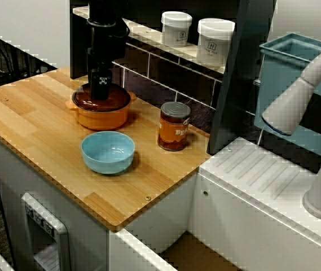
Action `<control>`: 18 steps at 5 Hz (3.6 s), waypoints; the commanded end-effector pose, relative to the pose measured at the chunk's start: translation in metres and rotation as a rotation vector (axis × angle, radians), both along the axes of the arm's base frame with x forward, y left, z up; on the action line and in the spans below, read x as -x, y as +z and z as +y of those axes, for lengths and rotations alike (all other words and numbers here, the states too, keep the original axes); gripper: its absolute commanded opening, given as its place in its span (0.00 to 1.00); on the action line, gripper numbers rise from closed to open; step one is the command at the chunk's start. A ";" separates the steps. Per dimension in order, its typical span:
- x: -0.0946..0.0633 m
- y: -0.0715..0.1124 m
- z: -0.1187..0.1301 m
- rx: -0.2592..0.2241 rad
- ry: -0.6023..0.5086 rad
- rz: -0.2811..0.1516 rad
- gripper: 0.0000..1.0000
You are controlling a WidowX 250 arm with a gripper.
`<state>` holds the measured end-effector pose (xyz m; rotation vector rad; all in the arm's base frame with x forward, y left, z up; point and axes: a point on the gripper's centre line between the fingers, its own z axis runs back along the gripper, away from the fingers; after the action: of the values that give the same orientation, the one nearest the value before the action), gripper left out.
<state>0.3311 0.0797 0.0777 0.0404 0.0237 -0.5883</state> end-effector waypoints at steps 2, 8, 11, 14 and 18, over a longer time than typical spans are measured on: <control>0.013 0.032 0.011 0.006 0.015 -0.079 1.00; 0.038 0.048 0.006 0.019 -0.052 -0.086 1.00; 0.064 0.026 -0.020 -0.014 0.206 0.022 1.00; 0.068 0.010 -0.050 -0.023 0.527 0.126 1.00; 0.072 -0.018 -0.068 0.000 0.593 0.117 1.00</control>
<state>0.2604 0.0170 0.0394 -0.0125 0.2144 -0.0008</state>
